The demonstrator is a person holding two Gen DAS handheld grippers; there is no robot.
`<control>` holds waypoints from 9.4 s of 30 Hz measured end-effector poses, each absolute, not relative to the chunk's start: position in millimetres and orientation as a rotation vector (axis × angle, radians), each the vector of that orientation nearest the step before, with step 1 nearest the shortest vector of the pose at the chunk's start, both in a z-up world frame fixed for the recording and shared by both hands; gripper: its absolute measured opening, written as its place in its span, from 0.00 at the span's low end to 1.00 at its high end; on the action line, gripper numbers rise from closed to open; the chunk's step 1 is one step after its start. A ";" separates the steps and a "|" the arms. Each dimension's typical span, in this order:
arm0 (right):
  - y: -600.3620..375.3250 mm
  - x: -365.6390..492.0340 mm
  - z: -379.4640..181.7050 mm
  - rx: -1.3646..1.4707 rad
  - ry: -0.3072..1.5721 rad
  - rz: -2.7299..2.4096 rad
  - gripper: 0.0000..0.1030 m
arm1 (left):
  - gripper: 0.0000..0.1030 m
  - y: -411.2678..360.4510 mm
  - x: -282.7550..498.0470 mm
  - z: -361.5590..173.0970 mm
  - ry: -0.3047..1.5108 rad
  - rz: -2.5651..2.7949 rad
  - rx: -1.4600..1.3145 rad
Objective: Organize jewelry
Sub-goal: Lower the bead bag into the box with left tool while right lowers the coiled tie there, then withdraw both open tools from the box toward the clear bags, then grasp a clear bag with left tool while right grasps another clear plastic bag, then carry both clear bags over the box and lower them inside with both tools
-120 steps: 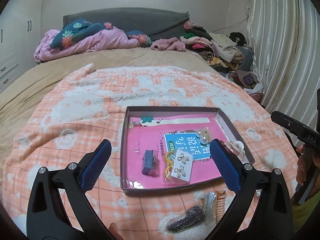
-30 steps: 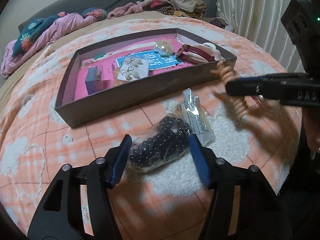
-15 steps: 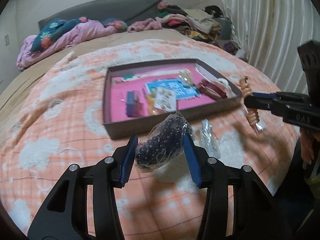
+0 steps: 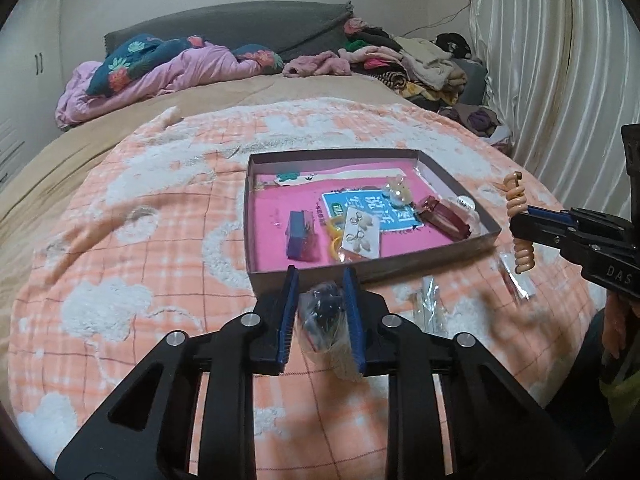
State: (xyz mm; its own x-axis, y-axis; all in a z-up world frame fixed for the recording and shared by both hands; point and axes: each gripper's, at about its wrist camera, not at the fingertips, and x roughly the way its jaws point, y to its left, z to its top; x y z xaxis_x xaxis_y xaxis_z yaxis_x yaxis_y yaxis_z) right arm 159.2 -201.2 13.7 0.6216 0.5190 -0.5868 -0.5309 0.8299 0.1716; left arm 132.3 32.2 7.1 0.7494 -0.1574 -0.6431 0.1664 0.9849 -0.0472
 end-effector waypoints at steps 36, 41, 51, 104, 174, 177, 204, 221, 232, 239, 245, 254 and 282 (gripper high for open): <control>-219.2 183.6 20.1 0.031 0.651 0.563 0.18 | 0.21 24.5 152.2 -71.1 1.018 -0.258 0.024; -221.8 195.6 26.7 0.034 0.635 0.550 0.18 | 0.20 20.8 153.5 -48.2 0.946 -0.252 0.040; -223.0 236.2 34.4 0.039 0.628 0.521 0.18 | 0.20 5.6 199.0 -11.1 0.830 -0.233 0.023; -252.0 250.0 18.8 0.139 0.648 0.427 0.59 | 0.40 -3.7 236.9 0.9 0.751 -0.185 0.015; -278.8 186.4 -85.6 0.050 0.984 0.289 0.76 | 0.75 -55.4 161.3 -73.2 0.904 -0.281 0.050; -276.7 186.8 -90.2 0.017 0.987 0.269 0.60 | 0.68 -63.3 163.1 -77.5 0.906 -0.293 0.074; -218.8 127.9 -37.7 -0.034 0.891 0.608 0.37 | 0.22 -10.0 139.5 -31.1 0.855 -0.262 0.018; -200.2 130.7 1.1 -0.058 0.780 0.631 0.37 | 0.22 20.5 135.7 -1.3 0.768 -0.230 -0.056; -210.9 146.2 15.3 -0.040 0.731 0.593 0.37 | 0.22 26.5 141.7 8.8 0.739 -0.209 -0.061; -221.3 160.3 21.7 -0.028 0.705 0.561 0.37 | 0.22 24.4 153.8 17.1 0.722 -0.205 -0.049; -230.1 177.9 30.0 -0.016 0.679 0.526 0.37 | 0.22 18.1 174.7 23.4 0.712 -0.197 -0.034; -241.4 199.7 40.8 0.026 0.651 0.486 0.37 | 0.22 7.5 200.7 32.7 0.700 -0.207 -0.033; -229.0 235.3 55.4 0.047 0.611 0.487 0.37 | 0.22 -14.8 236.9 41.5 0.674 -0.256 -0.042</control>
State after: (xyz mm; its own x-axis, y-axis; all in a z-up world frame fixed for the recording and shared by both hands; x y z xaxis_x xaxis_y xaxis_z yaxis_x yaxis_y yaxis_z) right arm 235.3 -229.0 55.4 0.7101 0.4525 -0.5395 -0.4251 0.8863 0.1838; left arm 236.9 -14.8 41.5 0.7511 -0.2476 -0.6119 0.2204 0.9679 -0.1211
